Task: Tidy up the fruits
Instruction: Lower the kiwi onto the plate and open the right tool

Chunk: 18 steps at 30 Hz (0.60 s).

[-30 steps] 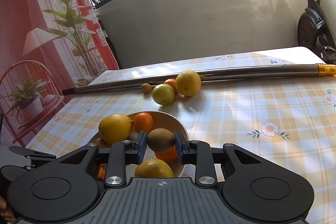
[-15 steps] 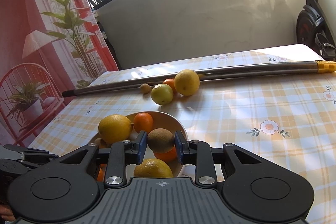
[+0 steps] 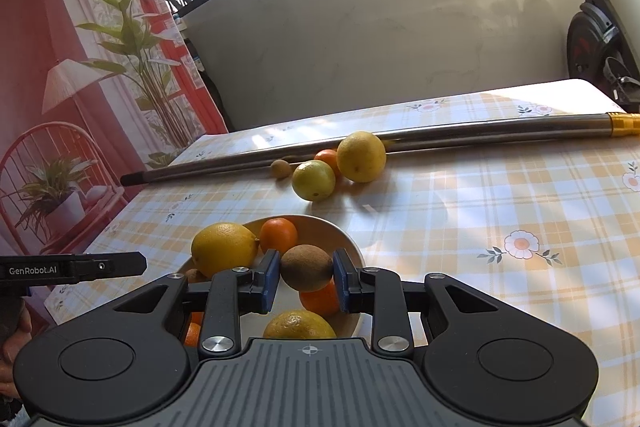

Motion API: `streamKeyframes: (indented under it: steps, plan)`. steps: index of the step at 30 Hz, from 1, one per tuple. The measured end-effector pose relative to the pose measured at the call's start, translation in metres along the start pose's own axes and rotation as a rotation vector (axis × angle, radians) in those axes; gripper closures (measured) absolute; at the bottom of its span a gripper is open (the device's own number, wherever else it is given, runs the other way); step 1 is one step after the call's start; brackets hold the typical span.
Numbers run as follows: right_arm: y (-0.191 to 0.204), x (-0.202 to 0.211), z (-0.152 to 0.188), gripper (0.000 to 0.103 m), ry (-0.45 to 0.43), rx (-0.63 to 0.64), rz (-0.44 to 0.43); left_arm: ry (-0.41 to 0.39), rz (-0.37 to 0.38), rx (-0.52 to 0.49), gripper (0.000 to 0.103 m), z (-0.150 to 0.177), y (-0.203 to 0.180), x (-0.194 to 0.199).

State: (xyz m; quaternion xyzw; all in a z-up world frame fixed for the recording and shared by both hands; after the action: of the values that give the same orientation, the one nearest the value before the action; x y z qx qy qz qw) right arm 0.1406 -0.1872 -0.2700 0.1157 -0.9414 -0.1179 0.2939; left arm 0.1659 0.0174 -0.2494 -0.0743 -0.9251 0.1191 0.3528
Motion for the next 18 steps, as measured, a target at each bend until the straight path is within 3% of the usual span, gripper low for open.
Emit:
streamKeyframes:
  steps: [7,18]
  plan:
    - [0.029,-0.033,-0.01,0.077,0.08,0.177,0.033,-0.049,-0.071,0.082,0.057,-0.012,0.031,0.008]
    - [0.025,-0.08,-0.018,0.076,0.17,0.218,0.127,-0.059,-0.078,0.115,0.057,-0.012,0.043,0.01]
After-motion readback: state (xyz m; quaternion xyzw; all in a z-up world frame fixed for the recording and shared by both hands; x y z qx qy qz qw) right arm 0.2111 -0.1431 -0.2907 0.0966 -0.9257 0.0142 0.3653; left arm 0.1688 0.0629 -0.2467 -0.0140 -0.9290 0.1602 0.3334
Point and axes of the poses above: each gripper's, at about its wrist camera, not at the fingertips, and x roughly against the way its jaws point, y to its left, z to its underside, the point moved 9 cm from there along -x, roughly the way its jaws point, and after that the axes turned 3 degrees about x, right-handed, at the moved point
